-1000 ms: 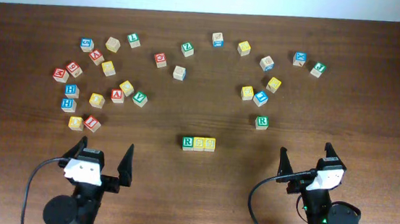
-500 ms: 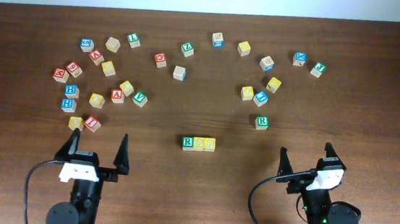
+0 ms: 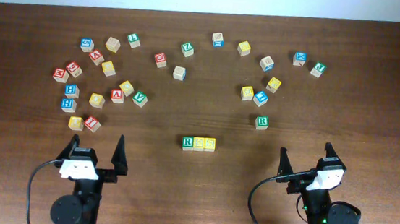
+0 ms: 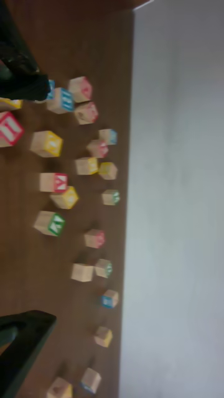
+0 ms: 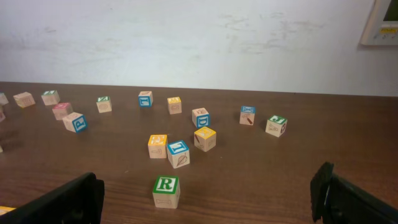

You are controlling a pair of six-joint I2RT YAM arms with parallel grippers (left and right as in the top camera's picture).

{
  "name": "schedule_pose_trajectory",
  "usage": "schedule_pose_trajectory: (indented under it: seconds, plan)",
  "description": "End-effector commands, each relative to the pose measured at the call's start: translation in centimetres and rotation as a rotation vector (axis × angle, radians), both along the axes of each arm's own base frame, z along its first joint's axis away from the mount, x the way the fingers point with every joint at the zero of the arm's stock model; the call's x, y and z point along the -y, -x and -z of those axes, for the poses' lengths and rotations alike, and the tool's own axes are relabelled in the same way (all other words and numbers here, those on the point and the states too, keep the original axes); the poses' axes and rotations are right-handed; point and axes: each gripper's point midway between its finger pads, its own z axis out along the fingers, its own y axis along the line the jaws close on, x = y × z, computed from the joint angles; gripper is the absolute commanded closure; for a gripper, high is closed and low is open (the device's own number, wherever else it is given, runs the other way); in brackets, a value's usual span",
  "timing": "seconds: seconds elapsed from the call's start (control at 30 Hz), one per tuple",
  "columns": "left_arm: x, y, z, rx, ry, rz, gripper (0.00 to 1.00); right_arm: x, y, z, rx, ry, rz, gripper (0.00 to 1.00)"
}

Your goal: Spell out RSS

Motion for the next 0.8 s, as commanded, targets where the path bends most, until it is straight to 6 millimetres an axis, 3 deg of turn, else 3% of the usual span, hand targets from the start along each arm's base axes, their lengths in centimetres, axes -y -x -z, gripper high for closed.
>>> schedule_pose_trajectory:
  seconds: [0.0, 0.37, 0.77]
  plan:
    - [-0.25, 0.07, 0.71, -0.024, -0.014, -0.012, 0.01, 0.00, 0.02, 0.22, -0.001, -0.004, 0.003, 0.02]
    - [-0.11, 0.07, 0.74, -0.025, -0.093, 0.001, 0.01, 0.00, 0.02, 0.22, -0.001, -0.004, 0.003, 0.02]
    - [-0.08, 0.07, 0.91, -0.033, -0.050, -0.029, 0.01, 0.00, 0.02, 0.22, -0.001, -0.004, 0.003, 0.02]
